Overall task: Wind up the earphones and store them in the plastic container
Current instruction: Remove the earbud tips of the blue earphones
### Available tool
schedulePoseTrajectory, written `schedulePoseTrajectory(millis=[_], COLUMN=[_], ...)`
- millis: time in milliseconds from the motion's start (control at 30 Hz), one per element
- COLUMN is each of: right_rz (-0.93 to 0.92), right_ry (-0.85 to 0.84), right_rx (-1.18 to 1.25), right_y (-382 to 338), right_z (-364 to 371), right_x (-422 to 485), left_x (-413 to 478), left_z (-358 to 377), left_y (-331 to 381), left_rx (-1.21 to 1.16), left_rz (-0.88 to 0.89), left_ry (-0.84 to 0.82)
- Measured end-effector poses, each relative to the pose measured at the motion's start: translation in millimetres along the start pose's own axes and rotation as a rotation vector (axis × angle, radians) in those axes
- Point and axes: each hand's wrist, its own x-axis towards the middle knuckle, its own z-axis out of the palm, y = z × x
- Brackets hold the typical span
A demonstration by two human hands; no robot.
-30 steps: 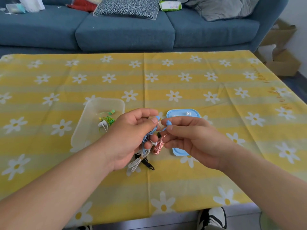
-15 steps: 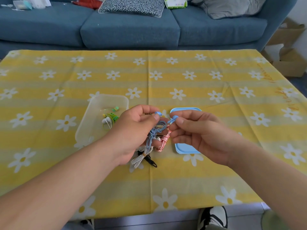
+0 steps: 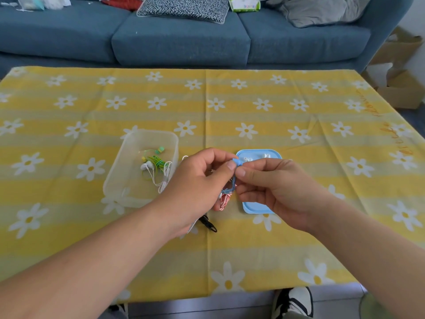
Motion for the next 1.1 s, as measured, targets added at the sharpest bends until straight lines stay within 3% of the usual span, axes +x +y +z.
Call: schedulePoseTrajectory(millis=[167, 400, 567, 633, 933, 1100], right_rz=[0.029, -0.046, -0.097, -0.076, 0.069, 0.061], right_ry=[0.023, 0.090, 0.472, 0.553, 0.397, 0.414], right_rx=[0.070, -0.182, -0.396, -0.492, -0.930, -1.047], right_y=[0.5, 0.4, -5.8, -0.7, 15.7, 19.6], right_z=[-7.5, -22.4, -67.6, -80.9, -84.4, -81.9], right_x=[-0.4, -6.1, -2.2, -0.2, 8.8, 11.1], left_x=[1.7, 9.6, 12.4, 12.7, 15.4, 15.3], left_z=[9.2, 25.3, 40.3, 44.3, 42.0, 40.2], left_y=[0.2, -4.7, -14.0, -17.5, -25.3, -23.2], left_rx=[0.062, 0.029, 0.008, -0.015, 0.007, -0.012], left_rz=[0.080, -0.007, -0.147, -0.200, -0.248, -0.247], left_ry=[0.031, 0.023, 0.019, 0.017, 0.009, -0.010])
